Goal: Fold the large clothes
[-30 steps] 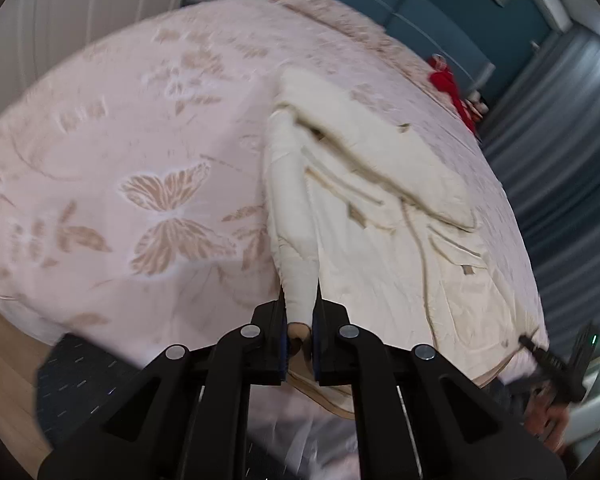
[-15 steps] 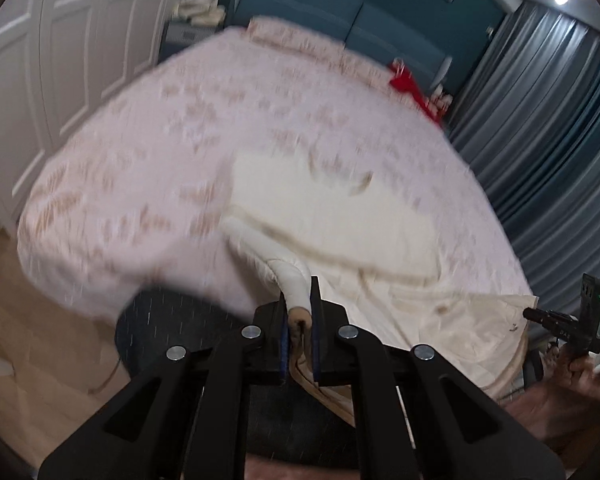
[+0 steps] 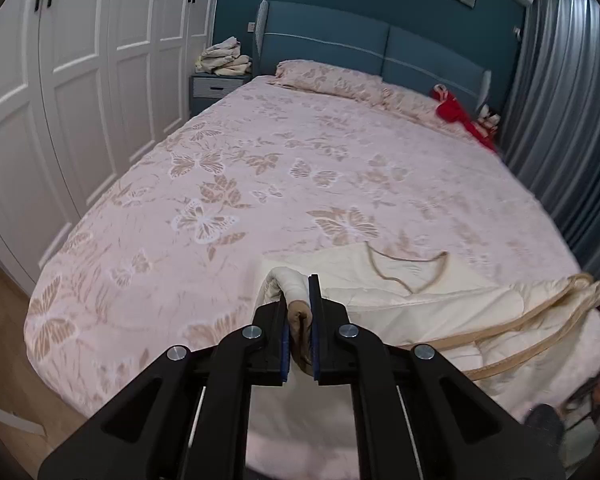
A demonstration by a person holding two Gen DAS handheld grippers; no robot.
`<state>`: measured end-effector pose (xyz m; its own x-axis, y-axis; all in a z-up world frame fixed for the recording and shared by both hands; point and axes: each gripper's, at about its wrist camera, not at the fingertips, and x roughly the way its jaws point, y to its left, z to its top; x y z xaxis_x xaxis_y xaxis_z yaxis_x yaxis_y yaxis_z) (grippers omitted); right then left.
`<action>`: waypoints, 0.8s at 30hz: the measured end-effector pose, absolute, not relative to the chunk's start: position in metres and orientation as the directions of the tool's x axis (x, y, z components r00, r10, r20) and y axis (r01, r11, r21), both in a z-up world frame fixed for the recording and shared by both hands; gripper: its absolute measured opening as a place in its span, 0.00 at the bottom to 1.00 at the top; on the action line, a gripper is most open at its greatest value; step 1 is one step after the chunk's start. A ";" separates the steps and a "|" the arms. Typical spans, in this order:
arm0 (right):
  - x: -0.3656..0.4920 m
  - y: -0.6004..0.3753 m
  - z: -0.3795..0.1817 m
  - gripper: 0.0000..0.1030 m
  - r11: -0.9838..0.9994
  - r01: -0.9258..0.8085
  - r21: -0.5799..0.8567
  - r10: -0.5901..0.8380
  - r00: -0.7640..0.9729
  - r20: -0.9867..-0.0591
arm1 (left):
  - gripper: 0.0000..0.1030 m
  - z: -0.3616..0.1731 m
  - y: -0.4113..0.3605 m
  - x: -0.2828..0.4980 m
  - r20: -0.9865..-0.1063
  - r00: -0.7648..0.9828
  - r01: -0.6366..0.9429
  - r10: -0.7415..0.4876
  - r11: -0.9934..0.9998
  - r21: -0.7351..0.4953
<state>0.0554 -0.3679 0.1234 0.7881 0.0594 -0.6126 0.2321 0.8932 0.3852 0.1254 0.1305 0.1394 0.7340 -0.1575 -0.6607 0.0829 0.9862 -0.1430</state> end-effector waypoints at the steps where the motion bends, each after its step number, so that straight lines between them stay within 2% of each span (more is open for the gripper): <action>1: 0.061 -0.369 0.119 0.04 0.888 0.243 0.389 0.053 0.787 -0.614 | 0.06 0.133 0.127 0.136 -0.667 0.731 0.073 -0.142 0.989 -0.131; 13: 0.134 -0.371 0.050 0.04 0.861 0.358 0.361 -0.011 0.723 -0.691 | 0.07 0.052 0.110 0.213 -0.757 0.652 0.001 -0.042 0.998 -0.055; 24: 0.164 -0.365 -0.005 0.04 0.872 0.393 0.293 -0.036 0.646 -0.762 | 0.09 -0.001 0.104 0.236 -0.791 0.612 -0.012 -0.024 0.999 -0.039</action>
<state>0.1636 -0.3647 -0.0048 0.6463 -0.0356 -0.7623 0.3931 0.8717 0.2926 0.2363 0.1038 -0.0015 0.6117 -0.0236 -0.7908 -0.0116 0.9992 -0.0388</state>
